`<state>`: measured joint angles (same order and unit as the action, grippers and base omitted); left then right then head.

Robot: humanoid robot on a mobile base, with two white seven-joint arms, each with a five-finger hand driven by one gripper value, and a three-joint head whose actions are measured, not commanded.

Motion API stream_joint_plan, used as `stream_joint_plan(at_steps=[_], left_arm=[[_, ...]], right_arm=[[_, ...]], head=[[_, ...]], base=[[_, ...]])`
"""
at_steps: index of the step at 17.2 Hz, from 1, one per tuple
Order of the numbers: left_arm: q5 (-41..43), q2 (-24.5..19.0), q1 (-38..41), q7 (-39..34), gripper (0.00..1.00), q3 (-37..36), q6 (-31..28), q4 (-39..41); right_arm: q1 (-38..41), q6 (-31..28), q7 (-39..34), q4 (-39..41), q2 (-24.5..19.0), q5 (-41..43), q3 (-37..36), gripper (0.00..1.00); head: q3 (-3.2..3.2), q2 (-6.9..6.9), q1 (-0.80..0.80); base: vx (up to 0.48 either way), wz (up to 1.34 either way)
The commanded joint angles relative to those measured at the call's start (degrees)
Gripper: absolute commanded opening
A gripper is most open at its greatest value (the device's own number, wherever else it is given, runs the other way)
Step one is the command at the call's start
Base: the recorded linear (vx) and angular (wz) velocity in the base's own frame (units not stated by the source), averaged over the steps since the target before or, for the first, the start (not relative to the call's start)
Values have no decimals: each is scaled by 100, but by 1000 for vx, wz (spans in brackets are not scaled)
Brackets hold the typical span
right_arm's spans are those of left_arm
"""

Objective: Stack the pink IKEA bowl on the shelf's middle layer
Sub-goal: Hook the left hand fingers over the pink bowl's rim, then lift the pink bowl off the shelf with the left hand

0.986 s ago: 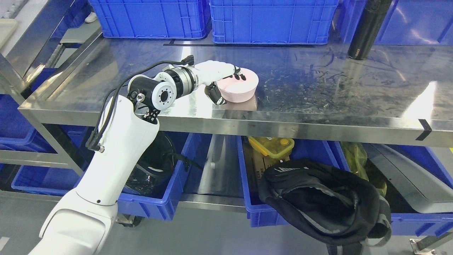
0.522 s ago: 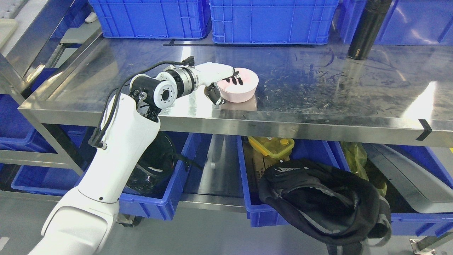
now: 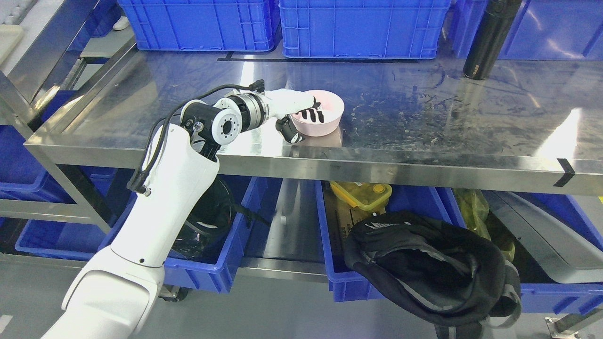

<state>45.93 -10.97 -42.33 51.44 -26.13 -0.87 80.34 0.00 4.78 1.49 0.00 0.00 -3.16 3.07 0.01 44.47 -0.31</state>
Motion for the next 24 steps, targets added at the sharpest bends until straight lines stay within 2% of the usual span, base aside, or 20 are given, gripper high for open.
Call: stream_joint_plan(at_steps=[1, 5, 7, 9, 13, 16, 21, 24], left_arm=[[66, 218, -56, 51, 22, -24, 209, -379], [66, 235, -82, 68, 5, 125, 507, -388], [66, 244, -73, 68, 1, 353, 666, -397], [57, 262, -73, 33, 0, 660, 807, -362], [13, 525, -47, 24, 0, 1644, 1631, -90], [4, 885, 23, 24, 1, 2198, 1800, 191], [4, 895, 76, 60, 1, 2718, 2730, 482], [-13, 921, 321, 86, 1, 2824, 2908, 658]], right_arm=[[132, -3, 0, 100, 100, 0, 1, 100], [132, -3, 0, 100, 100, 0, 1, 100], [132, -3, 0, 100, 100, 0, 1, 100], [132, -3, 0, 100, 100, 0, 1, 100], [132, -3, 0, 100, 100, 0, 1, 100], [132, -3, 0, 100, 100, 0, 1, 100], [132, -3, 0, 100, 100, 0, 1, 100], [132, -3, 0, 100, 100, 0, -8, 100]], head=[[0, 0, 0], [0, 0, 0], [0, 0, 0], [0, 0, 0], [0, 0, 0], [0, 0, 0], [0, 0, 0], [0, 0, 0]], base=[[0, 0], [0, 0], [0, 0], [0, 0], [0, 0], [0, 0], [0, 0], [0, 0]])
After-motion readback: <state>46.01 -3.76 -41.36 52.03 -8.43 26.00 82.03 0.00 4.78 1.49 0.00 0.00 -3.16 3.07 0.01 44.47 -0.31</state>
